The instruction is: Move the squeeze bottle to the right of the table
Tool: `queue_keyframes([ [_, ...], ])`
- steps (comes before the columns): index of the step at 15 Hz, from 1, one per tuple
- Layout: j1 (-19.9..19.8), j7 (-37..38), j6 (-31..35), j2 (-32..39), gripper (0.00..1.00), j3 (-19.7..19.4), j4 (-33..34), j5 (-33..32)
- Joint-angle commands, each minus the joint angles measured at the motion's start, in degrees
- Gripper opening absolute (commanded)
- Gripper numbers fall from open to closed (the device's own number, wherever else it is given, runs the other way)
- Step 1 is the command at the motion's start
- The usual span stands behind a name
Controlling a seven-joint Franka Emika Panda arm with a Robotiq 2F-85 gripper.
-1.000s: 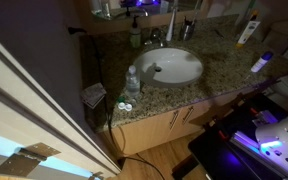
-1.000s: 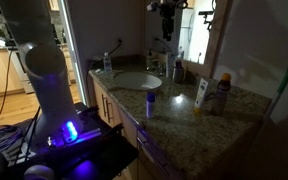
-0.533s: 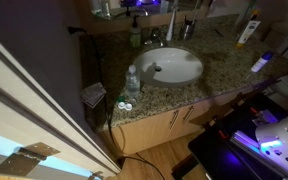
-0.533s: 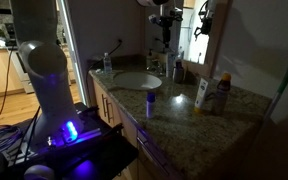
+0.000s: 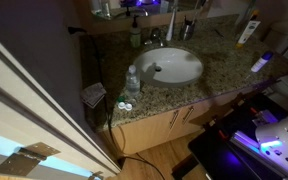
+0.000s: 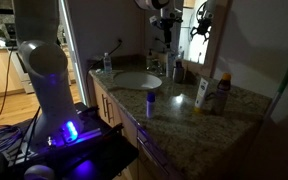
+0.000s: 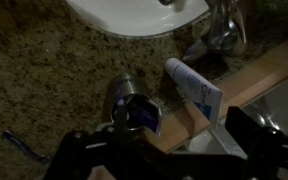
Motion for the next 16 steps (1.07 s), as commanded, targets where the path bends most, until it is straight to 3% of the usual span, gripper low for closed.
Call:
queue_keyframes([
  [1, 0.84, 0.73, 4.94, 4.89, 1.00, 0.14, 3.40, 1.15],
  [3, 1.62, 1.64, 6.62, 7.28, 1.00, -0.16, 4.88, 0.11],
  [4, 1.51, 0.67, 5.28, 4.19, 1.00, -0.34, 2.10, 0.17],
  [8, 1.68, 0.73, 5.44, 4.83, 1.00, -0.44, 2.51, 0.16],
  [16, 3.63, 1.96, 16.20, 10.94, 1.00, -0.50, 3.86, 0.05],
])
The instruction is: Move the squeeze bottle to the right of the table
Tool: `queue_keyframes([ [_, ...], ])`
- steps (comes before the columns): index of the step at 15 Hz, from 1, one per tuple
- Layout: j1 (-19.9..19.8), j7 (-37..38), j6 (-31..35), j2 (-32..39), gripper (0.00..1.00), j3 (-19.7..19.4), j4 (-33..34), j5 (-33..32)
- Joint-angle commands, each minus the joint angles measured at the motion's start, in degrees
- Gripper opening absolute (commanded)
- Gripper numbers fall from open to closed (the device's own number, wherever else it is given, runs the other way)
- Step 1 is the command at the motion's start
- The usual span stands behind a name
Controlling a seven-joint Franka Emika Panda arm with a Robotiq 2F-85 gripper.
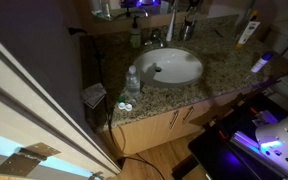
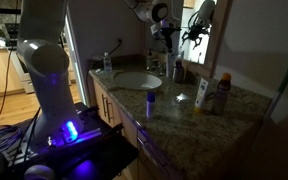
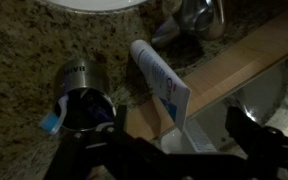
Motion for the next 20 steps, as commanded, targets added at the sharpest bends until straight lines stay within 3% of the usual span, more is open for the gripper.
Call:
queue_keyframes([
  [1, 0.84, 0.81, 3.01, 3.38, 1.00, -0.67, 1.43, -0.04],
  [9, 1.11, 0.25, 5.54, 5.22, 1.00, -1.22, 0.61, 0.41],
  [10, 1.14, 0.30, 5.62, 5.30, 0.75, -1.23, 0.62, 0.41],
  [12, 1.16, 0.09, 5.64, 5.32, 0.68, -1.22, 0.69, 0.27],
  [20, 1.27, -0.17, 5.57, 4.97, 0.10, -1.12, 0.51, 0.19],
])
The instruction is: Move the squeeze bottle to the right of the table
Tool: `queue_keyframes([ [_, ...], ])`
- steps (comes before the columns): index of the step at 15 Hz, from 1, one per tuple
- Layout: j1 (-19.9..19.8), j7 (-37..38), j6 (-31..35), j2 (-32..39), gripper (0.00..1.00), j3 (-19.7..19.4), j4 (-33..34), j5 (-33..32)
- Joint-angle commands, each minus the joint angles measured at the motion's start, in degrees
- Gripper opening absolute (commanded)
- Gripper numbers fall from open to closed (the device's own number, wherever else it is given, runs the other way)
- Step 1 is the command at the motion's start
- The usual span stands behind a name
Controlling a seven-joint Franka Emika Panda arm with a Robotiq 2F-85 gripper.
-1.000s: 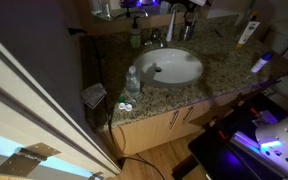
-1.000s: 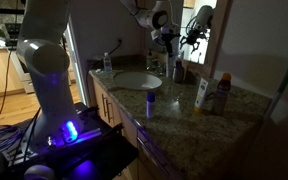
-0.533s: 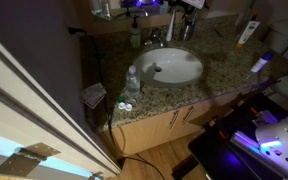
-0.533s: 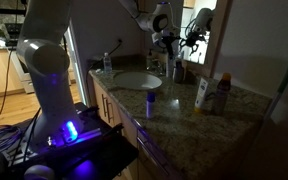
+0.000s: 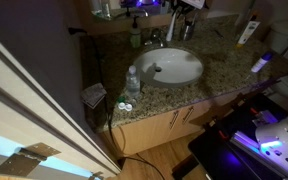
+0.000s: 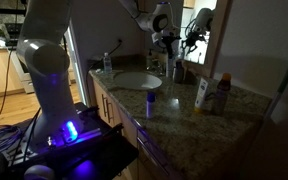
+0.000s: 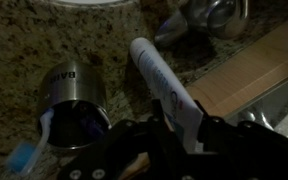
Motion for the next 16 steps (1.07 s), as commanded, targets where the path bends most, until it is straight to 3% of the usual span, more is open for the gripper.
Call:
queue_keyframes([
  [1, 0.48, -0.82, -0.32, -0.24, 0.05, -0.41, -0.02, 0.31],
  [2, 0.53, -0.58, -0.87, -0.21, 0.00, -0.48, 0.13, 0.29],
  [7, -0.30, -3.07, -6.62, -3.47, 0.01, 0.18, 1.26, 0.89],
  [16, -3.35, -17.34, -32.00, -23.00, 0.01, -0.40, 6.24, -1.03],
])
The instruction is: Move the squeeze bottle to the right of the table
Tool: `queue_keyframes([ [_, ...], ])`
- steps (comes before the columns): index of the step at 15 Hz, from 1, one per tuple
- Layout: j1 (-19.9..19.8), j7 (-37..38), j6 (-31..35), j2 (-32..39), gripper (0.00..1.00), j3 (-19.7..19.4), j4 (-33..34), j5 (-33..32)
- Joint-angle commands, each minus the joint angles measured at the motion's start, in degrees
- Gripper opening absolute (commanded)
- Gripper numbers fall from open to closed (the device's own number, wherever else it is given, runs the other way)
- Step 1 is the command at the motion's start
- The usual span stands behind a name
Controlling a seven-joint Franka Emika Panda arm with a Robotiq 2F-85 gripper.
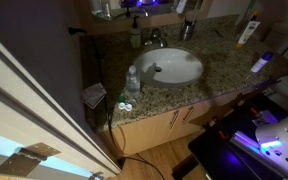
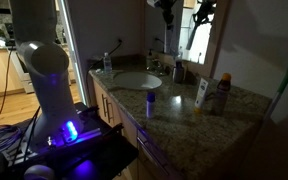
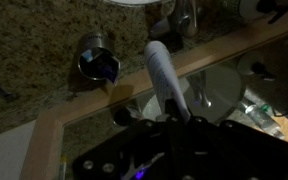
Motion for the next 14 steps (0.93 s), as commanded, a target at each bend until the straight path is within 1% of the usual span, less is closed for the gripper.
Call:
queue_keyframes([
  [1, -2.44, -5.11, -9.98, -8.72, 0.01, -0.50, 0.20, -1.40],
  [5, -6.43, -3.23, -19.52, -18.24, 0.01, -2.79, -0.88, -7.44],
  [8, -11.03, 0.19, -24.27, -24.50, 0.01, -5.36, -3.37, -10.40],
  [9, -12.77, 1.02, -25.33, -26.25, 0.01, -6.57, -4.28, -10.60],
  [10, -14.47, 1.79, -24.51, -28.28, 0.01, -7.86, -6.45, -10.54],
  [11, -15.57, 3.57, -24.65, -29.02, 0.01, -8.56, -7.68, -9.22],
  [12, -14.53, 0.75, -25.14, -25.87, 0.04, -7.40, -3.02, -9.53],
  [14, -16.22, 1.32, -25.12, -28.03, 0.04, -8.77, -5.55, -9.28],
])
